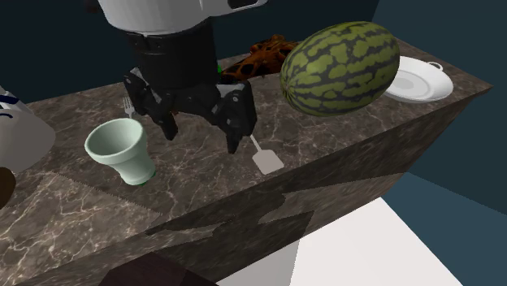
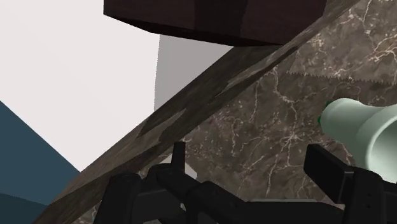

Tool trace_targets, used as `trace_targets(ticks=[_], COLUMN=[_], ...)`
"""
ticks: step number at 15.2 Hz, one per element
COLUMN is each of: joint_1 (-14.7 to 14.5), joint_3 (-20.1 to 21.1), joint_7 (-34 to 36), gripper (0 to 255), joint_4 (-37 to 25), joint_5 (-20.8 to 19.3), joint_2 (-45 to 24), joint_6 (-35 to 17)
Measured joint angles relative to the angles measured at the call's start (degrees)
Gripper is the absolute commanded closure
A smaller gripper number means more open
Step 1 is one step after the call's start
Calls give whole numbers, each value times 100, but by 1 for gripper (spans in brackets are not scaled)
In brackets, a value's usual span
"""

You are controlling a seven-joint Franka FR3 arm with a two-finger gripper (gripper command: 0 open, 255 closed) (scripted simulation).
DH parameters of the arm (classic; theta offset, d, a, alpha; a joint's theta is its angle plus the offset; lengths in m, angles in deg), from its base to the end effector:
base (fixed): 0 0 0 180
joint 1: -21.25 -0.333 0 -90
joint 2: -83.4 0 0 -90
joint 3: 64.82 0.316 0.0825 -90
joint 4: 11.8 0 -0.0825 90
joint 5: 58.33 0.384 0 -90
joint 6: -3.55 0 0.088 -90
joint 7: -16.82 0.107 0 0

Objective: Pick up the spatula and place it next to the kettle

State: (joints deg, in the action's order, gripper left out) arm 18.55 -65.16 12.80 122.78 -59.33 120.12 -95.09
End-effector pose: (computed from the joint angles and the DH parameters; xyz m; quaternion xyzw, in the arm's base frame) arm 0.3581 0.0128 0.5590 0.9983 0.0575 0.0067 0.0070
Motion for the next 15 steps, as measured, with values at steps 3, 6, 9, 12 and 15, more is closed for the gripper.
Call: trace_targets(ticks=[3, 6, 9, 12, 15], joint_1=[-104, -224, -308, -407, -493], joint_3=[-178, -314, -482, -581, -629], joint_7=[-552, -1077, -1681, -2244, -2795], gripper=[0, 0, 0, 0, 0], joint_4=[-54, -165, -357, -573, -861], joint_5=[-54, -53, -35, 48, 159], joint_2=[-495, -1092, -1714, -2346, -2916], joint_6=[-481, -1005, -1467, -1906, -2209])
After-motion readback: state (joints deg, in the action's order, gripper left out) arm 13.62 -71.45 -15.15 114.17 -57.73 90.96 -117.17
